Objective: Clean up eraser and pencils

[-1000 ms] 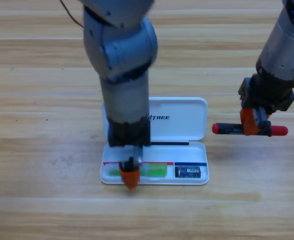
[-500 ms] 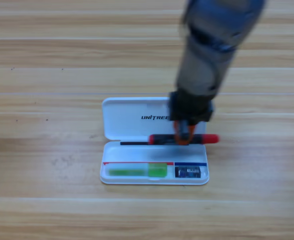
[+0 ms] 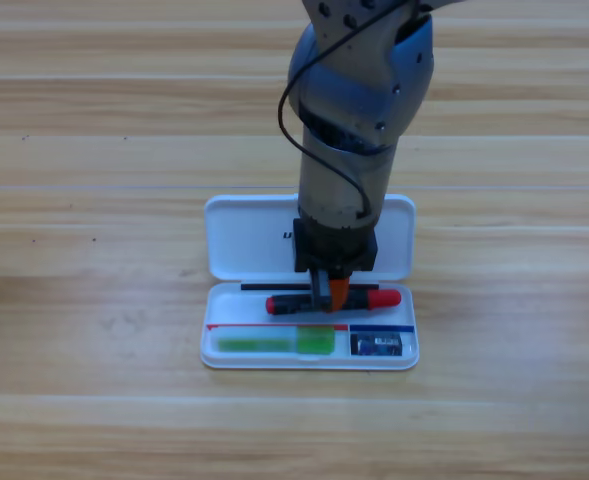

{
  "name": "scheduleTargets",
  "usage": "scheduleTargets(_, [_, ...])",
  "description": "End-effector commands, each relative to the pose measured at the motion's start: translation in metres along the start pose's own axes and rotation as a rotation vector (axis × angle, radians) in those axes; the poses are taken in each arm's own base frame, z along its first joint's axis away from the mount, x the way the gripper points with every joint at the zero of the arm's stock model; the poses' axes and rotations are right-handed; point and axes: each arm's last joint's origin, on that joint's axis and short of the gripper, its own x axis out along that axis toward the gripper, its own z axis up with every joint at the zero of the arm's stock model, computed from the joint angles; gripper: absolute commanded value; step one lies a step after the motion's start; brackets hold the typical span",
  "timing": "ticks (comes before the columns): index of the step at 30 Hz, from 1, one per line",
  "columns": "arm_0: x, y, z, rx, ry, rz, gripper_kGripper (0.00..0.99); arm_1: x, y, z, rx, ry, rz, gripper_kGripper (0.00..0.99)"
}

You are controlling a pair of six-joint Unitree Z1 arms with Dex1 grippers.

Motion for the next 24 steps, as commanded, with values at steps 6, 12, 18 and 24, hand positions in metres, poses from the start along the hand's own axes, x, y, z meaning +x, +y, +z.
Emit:
scheduleTargets(6, [0.022,-0.002,-0.006,-0.016,-0.027,-0.024,0.99,0.009,0.009,0.005,0.01,0.03,0.02,0.9])
scheduleTargets(12, [0.019,0.001,-0.002,-0.018,-0.035,-0.004,0.99,-0.036,0.018,-0.005,0.021,-0.047,0.006,0.94])
scheduleTargets(18, [0.002,0.017,0.012,-0.039,-0.083,0.065,0.989,-0.11,0.049,-0.035,0.025,-0.197,0.042,0.945])
scheduleTargets(24, [0.011,0.044,0.038,-0.061,-0.092,0.08,0.973,-0.168,0.094,-0.077,0.049,-0.422,0.087,0.951])
